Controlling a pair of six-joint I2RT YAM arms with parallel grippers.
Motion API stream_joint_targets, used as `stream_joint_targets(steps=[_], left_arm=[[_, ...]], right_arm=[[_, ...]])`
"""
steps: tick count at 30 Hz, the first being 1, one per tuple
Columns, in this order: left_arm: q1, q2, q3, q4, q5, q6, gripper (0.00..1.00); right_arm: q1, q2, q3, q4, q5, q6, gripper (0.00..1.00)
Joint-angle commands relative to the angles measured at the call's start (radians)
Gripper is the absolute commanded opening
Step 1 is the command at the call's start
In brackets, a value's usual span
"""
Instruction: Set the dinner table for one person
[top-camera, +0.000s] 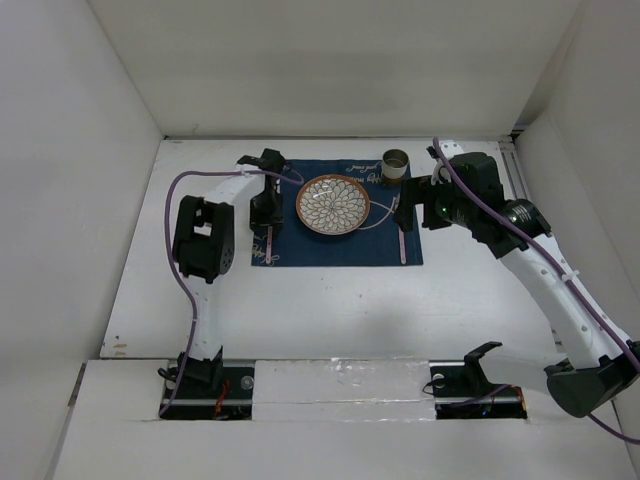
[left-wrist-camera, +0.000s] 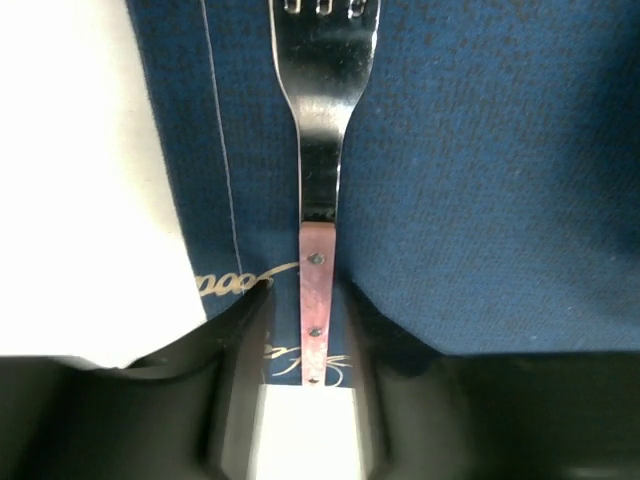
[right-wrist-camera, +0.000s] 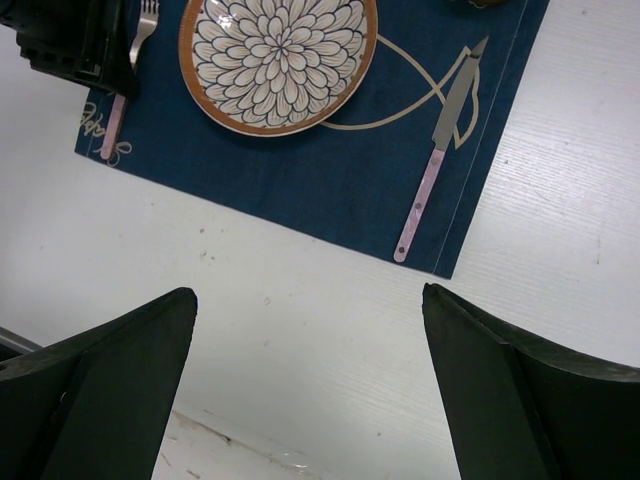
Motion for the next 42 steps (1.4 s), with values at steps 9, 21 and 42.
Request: stream_joint_targets(steps=[9, 21, 42], left_arm=[[-0.004, -0.16, 0.077, -0.069, -0.091, -0.066, 0.71], [0.055, -0.6, -0.001, -0.017, -0.251, -0.219, 1.0], [0.055, -1.365, -0.256, -0.145, -0.587, -0.482, 1.0]], right_arm=[[0.008, 0.013, 0.043, 0.032, 0.0, 0.001, 1.0], [-0.015, -0.017, 0.245, -0.121, 0.176, 0.055, 1.0], [-0.015, -0.21, 0.552, -0.509, 0.522, 0.075, 1.0]])
